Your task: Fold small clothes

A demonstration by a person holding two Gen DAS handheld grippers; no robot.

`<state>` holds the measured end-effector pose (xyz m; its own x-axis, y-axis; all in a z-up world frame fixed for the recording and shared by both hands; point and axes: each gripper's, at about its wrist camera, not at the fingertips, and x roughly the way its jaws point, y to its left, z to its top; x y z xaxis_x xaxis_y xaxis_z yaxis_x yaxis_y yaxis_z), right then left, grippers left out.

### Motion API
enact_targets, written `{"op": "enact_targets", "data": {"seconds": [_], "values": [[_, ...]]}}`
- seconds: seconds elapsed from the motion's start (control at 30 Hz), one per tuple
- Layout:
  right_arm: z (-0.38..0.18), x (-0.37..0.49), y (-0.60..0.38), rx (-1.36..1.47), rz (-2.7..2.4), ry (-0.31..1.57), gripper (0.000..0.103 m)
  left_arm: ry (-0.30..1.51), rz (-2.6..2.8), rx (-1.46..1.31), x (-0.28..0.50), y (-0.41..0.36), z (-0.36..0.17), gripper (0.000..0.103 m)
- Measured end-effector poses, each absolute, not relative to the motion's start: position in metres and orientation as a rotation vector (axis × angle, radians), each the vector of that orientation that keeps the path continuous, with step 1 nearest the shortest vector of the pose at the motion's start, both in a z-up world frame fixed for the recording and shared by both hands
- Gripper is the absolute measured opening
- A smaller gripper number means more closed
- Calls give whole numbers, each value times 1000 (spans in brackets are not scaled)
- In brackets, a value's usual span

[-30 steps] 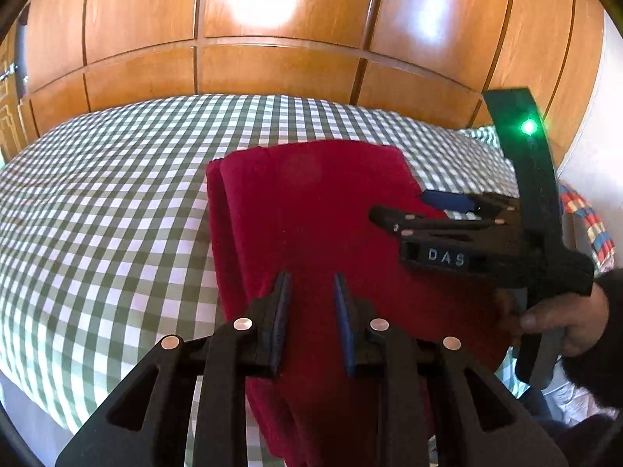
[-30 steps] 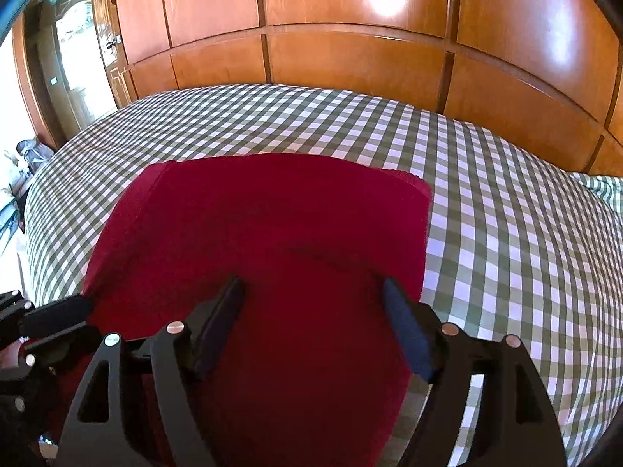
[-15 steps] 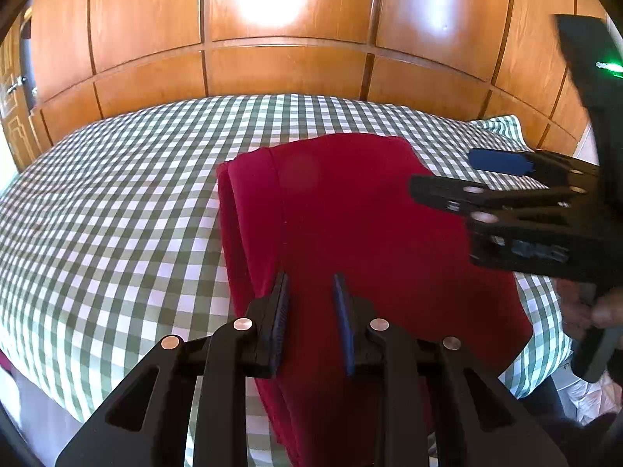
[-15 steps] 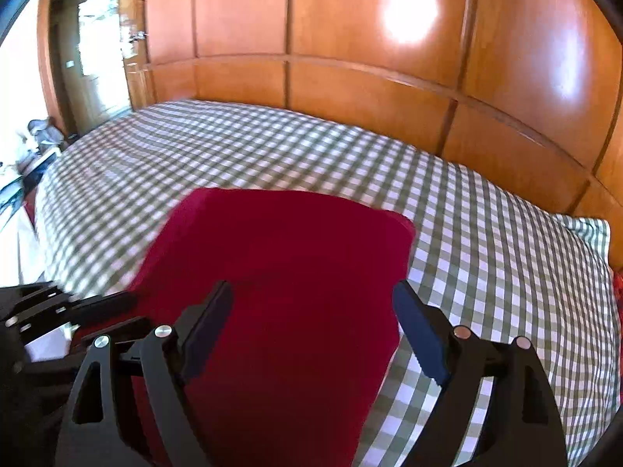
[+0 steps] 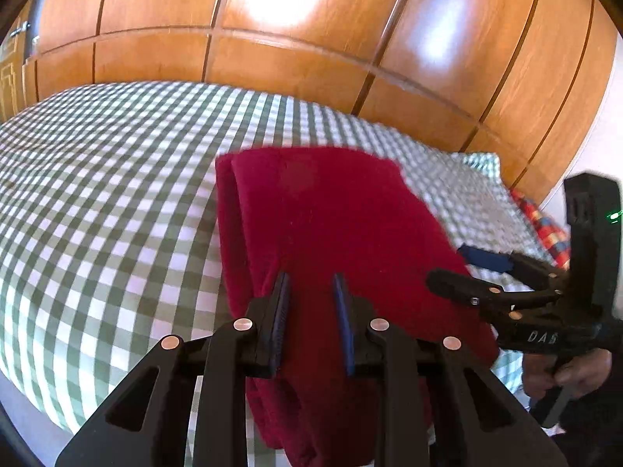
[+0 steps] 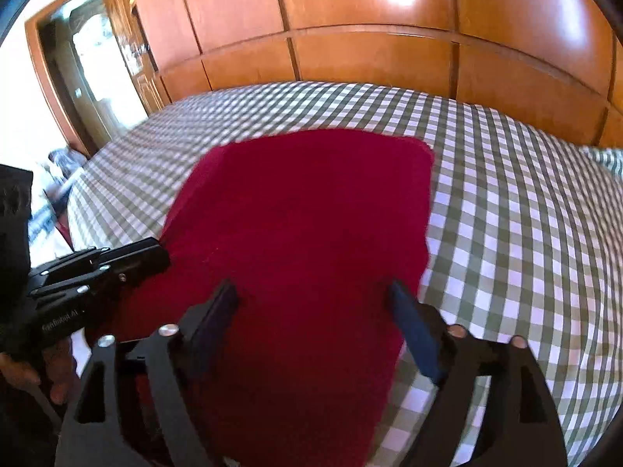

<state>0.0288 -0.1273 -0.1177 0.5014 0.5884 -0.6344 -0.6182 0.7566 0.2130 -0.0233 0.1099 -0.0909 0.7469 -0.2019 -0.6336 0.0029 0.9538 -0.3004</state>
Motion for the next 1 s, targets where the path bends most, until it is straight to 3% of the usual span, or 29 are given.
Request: {"op": "enact_targets", "data": {"seconds": [0.03,0.07,0.1,0.53,0.7,0.83,0.93,1.0], "values": [[-115,32,-136,-5,740,754,88,710,-123,-309,-24,114,-88,57],[-113,35,-142,27,752,762,91,694,-124,-339,-26,120,-84,75],[-112,39,-149,61,765,774,91,682,-123,-356,-25,126,-83,77],[-155,94,-127,259,893,986,91,875,-263,-610,48,163,-140,77],[-162,98,-113,251,925,1010,87,869,-370,-625,60,155,-152,66],[-163,95,-115,228,930,1002,77,837,-425,-644,58,157,-156,50],[-158,93,-121,228,927,992,62,814,-442,-653,53,156,-152,40],[-150,89,-129,227,938,974,51,794,-453,-652,48,157,-145,39]]}}
